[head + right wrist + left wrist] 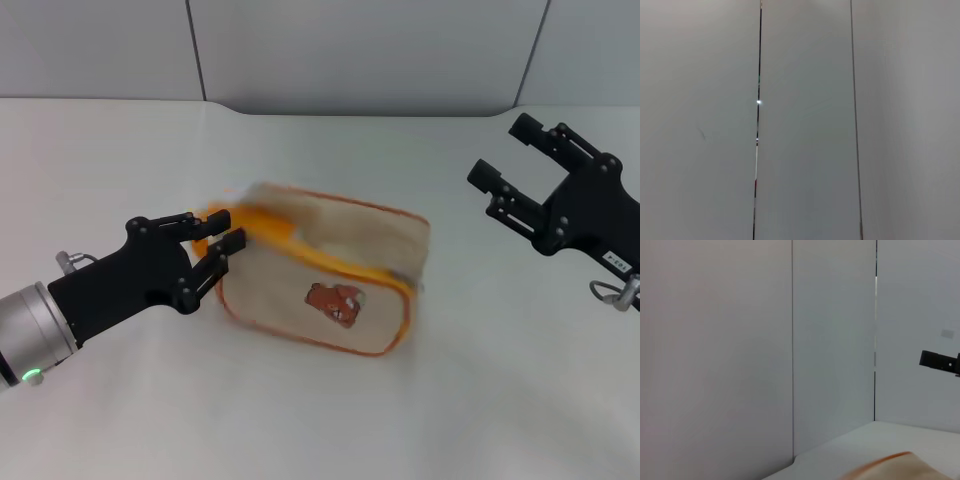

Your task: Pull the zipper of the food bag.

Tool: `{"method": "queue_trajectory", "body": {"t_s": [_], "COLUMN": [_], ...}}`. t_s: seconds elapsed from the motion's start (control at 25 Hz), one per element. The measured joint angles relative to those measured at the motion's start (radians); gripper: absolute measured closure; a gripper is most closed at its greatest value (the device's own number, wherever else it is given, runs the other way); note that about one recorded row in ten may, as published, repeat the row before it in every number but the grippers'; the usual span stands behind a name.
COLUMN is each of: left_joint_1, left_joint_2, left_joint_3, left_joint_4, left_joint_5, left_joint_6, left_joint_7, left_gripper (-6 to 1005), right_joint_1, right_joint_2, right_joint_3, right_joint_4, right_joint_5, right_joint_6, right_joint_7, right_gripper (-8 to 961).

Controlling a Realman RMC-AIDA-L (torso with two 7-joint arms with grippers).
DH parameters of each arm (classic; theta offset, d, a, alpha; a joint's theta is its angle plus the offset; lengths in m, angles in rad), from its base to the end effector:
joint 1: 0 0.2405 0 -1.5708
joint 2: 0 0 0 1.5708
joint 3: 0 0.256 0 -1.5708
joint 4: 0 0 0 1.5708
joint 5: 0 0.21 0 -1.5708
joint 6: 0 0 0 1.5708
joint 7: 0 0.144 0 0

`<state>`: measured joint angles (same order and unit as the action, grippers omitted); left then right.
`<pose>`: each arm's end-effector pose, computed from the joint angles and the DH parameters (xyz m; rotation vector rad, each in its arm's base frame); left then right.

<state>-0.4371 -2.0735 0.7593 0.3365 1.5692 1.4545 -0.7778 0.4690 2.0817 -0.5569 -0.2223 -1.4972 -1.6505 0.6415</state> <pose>-0.2881 0.3061 -0.0245 -2.3931 -0.3359 -0.8798 0.2672 0.3037 -0.0042 -2.1453 0.2205 1.1595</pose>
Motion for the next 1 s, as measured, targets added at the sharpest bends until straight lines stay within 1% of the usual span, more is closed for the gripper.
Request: {"method": "queue_trajectory", "body": {"t_s": [0.12, 0.24, 0.28, 0.32, 0.44, 0.48, 0.52, 0.56, 0.64, 0.68, 0.72, 0.8, 0.88, 1.0], "left_joint_1": [0.014, 0.037, 0.04, 0.039, 0.018, 0.001, 0.001, -0.008, -0.019, -0.027, -0.027, -0.04, -0.052, -0.063], "left_joint_2": [0.004, 0.019, 0.028, 0.042, 0.088, 0.105, 0.105, 0.109, 0.108, 0.103, 0.103, 0.097, 0.091, 0.086], "left_joint_3": [-0.01, -0.061, -0.074, -0.069, -0.014, 0.02, 0.02, 0.03, 0.041, 0.044, 0.044, 0.046, 0.047, 0.047], "left_joint_4": [0.006, 0.03, 0.04, 0.047, 0.055, 0.062, 0.062, 0.073, 0.096, 0.113, 0.113, 0.122, 0.124, 0.125], "left_joint_5": [-0.004, -0.019, -0.021, -0.015, 0.02, 0.05, 0.05, 0.073, 0.118, 0.154, 0.154, 0.204, 0.244, 0.276], "left_joint_6": [0.005, 0.058, 0.086, 0.119, 0.229, 0.291, 0.291, 0.326, 0.376, 0.397, 0.397, 0.402, 0.4, 0.397], "left_joint_7": [-0.004, -0.058, -0.09, -0.123, -0.221, -0.264, -0.264, -0.29, -0.335, -0.366, -0.366, -0.4, -0.425, -0.439], "left_gripper": [817, 769, 753, 737, 586, 536, 473, 410, 284, 274, 264, 244, 234, 234], "right_joint_1": [0.001, 0.0, 0.0, 0.0, 0.002, 0.008, 0.008, 0.012, 0.027, 0.038, 0.038, 0.044, 0.044, 0.044], "right_joint_2": [0.0, 0.0, -0.001, -0.001, -0.01, -0.027, -0.027, -0.036, -0.054, -0.065, -0.065, -0.069, -0.07, -0.065], "right_joint_3": [-0.001, -0.003, -0.013, -0.013, -0.049, -0.097, -0.097, -0.121, -0.165, -0.188, -0.188, -0.196, -0.196, -0.197], "right_joint_4": [0.0, 0.0, -0.01, -0.01, -0.059, -0.106, -0.106, -0.128, -0.161, -0.178, -0.178, -0.186, -0.187, -0.187], "right_joint_5": [0.0, -0.001, -0.007, -0.007, -0.045, -0.094, -0.094, -0.123, -0.191, -0.258, -0.258, -0.322, -0.359, -0.381], "right_joint_6": [0.001, 0.001, -0.009, -0.009, -0.043, -0.084, -0.084, -0.105, -0.147, -0.177, -0.177, -0.192, -0.195, -0.192], "right_joint_7": [0.0, 0.009, 0.047, 0.047, 0.148, 0.232, 0.232, 0.272, 0.336, 0.374, 0.374, 0.389, 0.389, 0.386], "right_gripper": [230, 231, 231, 231, 231, 231, 231, 230, 230, 230, 230, 230, 230, 230]}}
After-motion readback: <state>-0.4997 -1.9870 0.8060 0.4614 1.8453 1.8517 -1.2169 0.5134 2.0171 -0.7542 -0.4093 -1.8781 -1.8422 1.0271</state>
